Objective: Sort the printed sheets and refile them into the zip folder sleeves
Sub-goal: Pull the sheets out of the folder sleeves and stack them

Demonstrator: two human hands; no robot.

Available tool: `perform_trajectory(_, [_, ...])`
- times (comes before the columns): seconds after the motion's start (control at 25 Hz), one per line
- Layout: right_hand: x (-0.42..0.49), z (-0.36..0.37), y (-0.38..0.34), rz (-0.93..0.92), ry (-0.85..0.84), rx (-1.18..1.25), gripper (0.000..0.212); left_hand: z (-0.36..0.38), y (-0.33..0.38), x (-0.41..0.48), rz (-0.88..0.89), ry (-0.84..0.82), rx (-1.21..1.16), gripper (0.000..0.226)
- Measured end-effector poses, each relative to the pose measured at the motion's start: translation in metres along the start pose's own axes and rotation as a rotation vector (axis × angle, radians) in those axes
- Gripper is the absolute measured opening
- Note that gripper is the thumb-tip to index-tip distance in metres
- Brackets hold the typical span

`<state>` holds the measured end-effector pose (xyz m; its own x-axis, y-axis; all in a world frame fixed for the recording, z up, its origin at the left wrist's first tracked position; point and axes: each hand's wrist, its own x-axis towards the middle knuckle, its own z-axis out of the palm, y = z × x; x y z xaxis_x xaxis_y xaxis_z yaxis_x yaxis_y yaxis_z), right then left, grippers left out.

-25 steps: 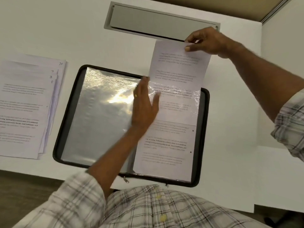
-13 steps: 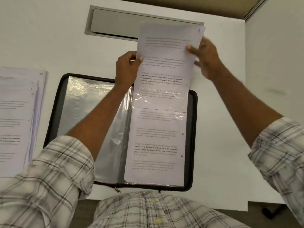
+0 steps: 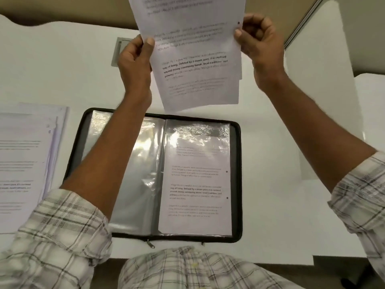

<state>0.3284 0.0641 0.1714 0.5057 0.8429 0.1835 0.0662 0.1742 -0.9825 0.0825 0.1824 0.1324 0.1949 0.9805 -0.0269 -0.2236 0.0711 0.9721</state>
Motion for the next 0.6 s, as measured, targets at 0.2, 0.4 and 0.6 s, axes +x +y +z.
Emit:
perform_trajectory(0.2, [-0.035,0.052,0.001,0.178,-0.042,-0.025,0.027,-0.075,0.014,-0.031,-0.042,0.063,0.098,0.016])
perform_trajectory(0.4, [-0.101,0.137,0.034,0.433,-0.045,-0.001,0.032,-0.189,0.01,-0.07,-0.166,0.147,0.146,0.027])
perform_trajectory(0.6, [-0.182,0.26,0.067,0.642,-0.069,0.077,0.022,-0.333,0.015,-0.097,-0.252,0.229,0.291,0.038])
